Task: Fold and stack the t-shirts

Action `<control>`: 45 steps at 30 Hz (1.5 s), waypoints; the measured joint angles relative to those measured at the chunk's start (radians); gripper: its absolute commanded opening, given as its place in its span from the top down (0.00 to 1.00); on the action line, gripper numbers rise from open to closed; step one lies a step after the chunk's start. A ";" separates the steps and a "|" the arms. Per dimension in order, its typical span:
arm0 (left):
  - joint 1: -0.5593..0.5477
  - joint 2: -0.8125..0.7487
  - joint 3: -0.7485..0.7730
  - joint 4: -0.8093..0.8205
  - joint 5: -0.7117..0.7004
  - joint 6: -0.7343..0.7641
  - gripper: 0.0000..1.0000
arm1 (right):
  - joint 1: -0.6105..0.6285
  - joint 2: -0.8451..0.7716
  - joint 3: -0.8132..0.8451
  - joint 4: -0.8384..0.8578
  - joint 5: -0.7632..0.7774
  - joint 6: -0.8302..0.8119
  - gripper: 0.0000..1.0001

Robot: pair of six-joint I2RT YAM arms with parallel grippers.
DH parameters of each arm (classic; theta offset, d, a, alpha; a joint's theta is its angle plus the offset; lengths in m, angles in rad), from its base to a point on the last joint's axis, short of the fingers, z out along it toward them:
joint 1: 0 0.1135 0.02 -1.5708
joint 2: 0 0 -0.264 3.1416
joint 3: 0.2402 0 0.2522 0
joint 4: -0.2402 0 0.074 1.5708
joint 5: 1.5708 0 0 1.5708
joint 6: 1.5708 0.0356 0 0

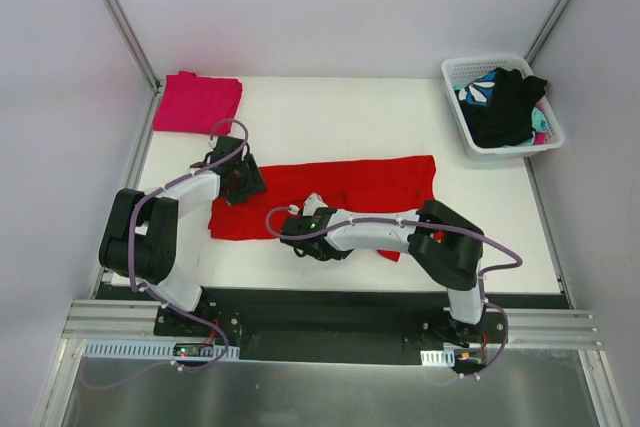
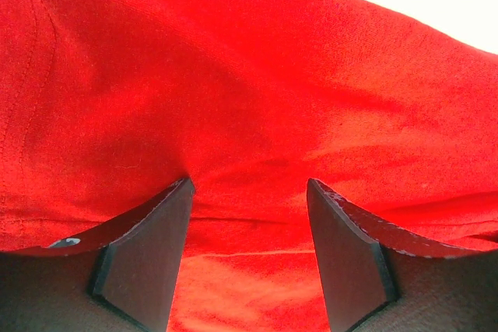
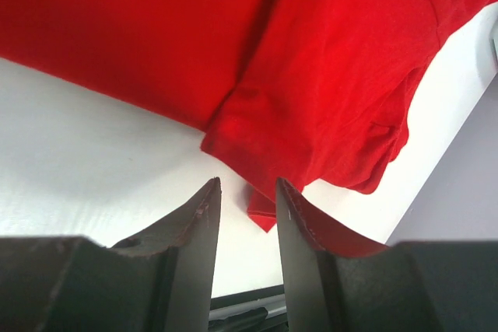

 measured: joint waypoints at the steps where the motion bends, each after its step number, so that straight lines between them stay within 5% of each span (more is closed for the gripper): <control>1: 0.000 0.000 -0.001 0.000 0.000 0.000 0.39 | 0.007 0.007 0.008 -0.003 0.001 0.006 0.63; 17: 0.000 -0.002 -0.001 -0.003 0.004 0.000 0.39 | 0.016 0.079 0.027 0.021 0.009 0.017 0.63; 27: 0.000 -0.002 0.000 -0.008 0.004 0.000 0.38 | 0.005 0.108 0.032 0.064 0.004 -0.001 0.99; 45: 0.000 -0.009 0.006 -0.051 0.005 -0.001 0.38 | 0.014 -0.008 0.033 0.066 -0.133 0.018 0.99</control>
